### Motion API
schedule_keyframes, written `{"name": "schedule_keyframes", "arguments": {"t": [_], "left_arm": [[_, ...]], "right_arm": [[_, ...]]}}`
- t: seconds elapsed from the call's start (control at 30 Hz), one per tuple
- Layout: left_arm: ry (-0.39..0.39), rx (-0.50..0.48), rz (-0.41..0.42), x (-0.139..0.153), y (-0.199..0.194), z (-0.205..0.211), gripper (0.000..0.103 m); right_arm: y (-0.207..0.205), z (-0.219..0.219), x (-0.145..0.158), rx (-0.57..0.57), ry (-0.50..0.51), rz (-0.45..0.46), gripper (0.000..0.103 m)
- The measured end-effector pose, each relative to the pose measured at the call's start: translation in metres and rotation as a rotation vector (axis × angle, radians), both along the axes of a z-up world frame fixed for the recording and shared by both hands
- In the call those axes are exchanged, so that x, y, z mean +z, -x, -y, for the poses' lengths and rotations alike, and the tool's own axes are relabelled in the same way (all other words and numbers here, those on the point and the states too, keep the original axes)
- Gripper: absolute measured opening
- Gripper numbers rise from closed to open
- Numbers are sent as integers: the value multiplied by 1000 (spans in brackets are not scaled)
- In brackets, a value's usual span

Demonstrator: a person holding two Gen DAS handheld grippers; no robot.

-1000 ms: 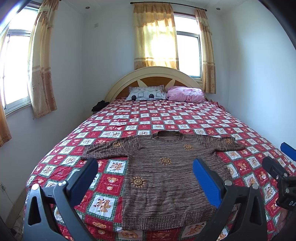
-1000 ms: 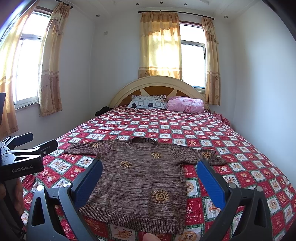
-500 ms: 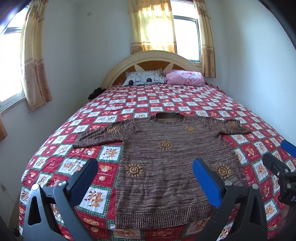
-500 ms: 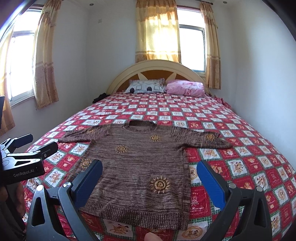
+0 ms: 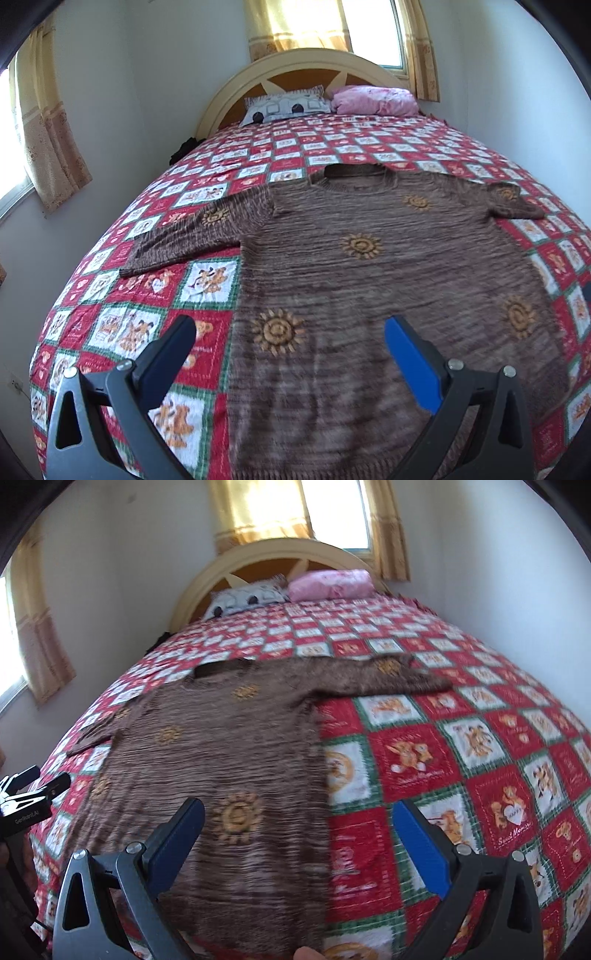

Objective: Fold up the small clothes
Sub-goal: 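Lower the right tool to the sleeve nearest it and grasp its cuff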

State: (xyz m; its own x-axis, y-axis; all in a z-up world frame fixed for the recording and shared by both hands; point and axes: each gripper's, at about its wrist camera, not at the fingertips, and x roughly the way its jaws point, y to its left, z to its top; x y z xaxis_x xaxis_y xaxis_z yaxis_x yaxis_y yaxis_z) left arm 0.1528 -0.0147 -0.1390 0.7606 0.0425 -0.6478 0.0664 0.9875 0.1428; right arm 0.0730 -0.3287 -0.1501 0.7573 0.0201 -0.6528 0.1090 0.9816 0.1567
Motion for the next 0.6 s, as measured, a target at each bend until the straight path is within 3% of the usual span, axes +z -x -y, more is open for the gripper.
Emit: {"name": "schedule_keyframes", "arguments": {"t": [0.3, 0.43, 0.53, 0.6], "left_arm": [[-32, 9, -20, -12, -68, -4, 103], [-35, 20, -21, -16, -93, -5, 103], [-36, 28, -20, -20, -109, -5, 103], [-39, 36, -22, -24, -118, -6, 103]], "right_arm": [[-54, 90, -16, -143, -27, -90, 100], [-77, 117, -19, -167, -25, -110, 88], [-95, 137, -21, -190, -40, -121, 84], [-108, 147, -23, -193, -58, -121, 74]]}}
